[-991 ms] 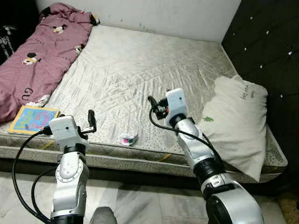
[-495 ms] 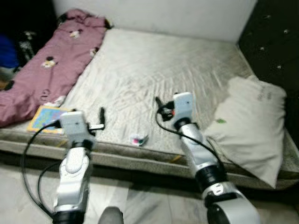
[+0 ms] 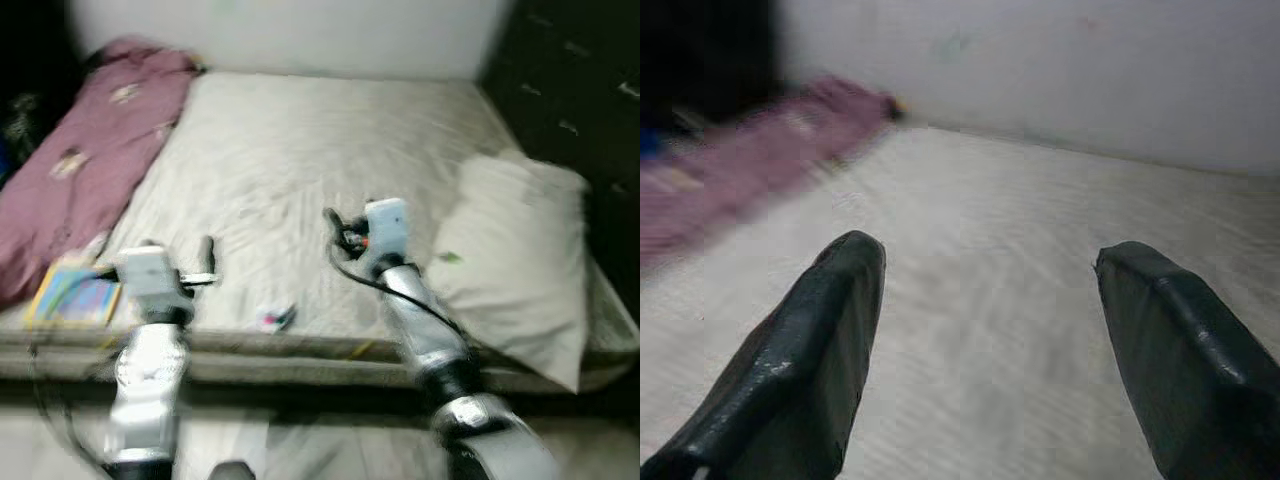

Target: Clean up the room

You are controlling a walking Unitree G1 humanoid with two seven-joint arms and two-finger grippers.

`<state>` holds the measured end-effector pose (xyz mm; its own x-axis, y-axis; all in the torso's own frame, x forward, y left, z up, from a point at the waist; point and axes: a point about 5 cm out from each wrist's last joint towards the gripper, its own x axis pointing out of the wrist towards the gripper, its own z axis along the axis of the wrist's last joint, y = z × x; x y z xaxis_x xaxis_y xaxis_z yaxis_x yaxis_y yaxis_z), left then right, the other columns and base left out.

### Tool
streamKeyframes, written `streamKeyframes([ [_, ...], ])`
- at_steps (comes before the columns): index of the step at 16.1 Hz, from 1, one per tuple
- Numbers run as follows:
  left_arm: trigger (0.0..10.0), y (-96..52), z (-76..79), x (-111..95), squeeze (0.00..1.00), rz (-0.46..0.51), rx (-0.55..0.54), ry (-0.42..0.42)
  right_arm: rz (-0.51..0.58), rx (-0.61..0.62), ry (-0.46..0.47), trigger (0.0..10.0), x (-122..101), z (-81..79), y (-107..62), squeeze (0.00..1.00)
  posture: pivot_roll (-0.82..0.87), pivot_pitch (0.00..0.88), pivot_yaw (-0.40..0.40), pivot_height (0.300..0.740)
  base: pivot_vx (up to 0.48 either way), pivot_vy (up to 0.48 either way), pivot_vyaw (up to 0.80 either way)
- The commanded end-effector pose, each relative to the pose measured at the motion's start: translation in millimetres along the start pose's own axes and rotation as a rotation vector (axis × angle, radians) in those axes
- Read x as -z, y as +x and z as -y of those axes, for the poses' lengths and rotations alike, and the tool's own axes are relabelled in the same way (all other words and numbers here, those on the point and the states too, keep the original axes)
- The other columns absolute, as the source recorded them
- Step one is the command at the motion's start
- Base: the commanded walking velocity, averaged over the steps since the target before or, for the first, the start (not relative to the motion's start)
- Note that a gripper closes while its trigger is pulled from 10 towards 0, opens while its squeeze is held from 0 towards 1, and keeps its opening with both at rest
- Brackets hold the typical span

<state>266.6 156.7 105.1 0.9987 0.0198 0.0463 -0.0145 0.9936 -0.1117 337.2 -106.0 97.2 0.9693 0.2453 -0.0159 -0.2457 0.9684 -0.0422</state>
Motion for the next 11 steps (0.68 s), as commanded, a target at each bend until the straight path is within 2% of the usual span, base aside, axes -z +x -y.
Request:
streamKeyframes([
  [1,10.0,-1.4,-11.8,-1.7,0.00,-0.001,-0.028,0.025,0.042,-0.041,0.015,10.0,-13.2,-13.0,6.9,0.00,0.15,0.000,-0.057,0.740,0.319,0.000,0.00],
  [3,10.0,-1.2,-10.0,-1.6,0.00,-0.002,-0.023,0.023,0.038,-0.043,0.016,10.0,-12.7,-12.6,6.8,0.00,0.15,0.000,-0.057,0.740,0.315,0.000,0.00],
  [8,10.0,0.6,-8.1,-1.0,0.00,-0.015,-0.028,-0.002,0.031,-0.041,0.021,10.0,-13.1,-12.6,6.5,0.00,0.14,0.000,-0.051,0.740,0.000,0.000,0.00],
  [11,10.0,2.1,-5.6,-1.1,0.00,-0.016,-0.012,-0.020,0.028,-0.040,0.025,10.0,-13.6,-12.4,7.6,0.00,0.14,0.000,-0.051,0.740,0.000,0.437,0.00],
])
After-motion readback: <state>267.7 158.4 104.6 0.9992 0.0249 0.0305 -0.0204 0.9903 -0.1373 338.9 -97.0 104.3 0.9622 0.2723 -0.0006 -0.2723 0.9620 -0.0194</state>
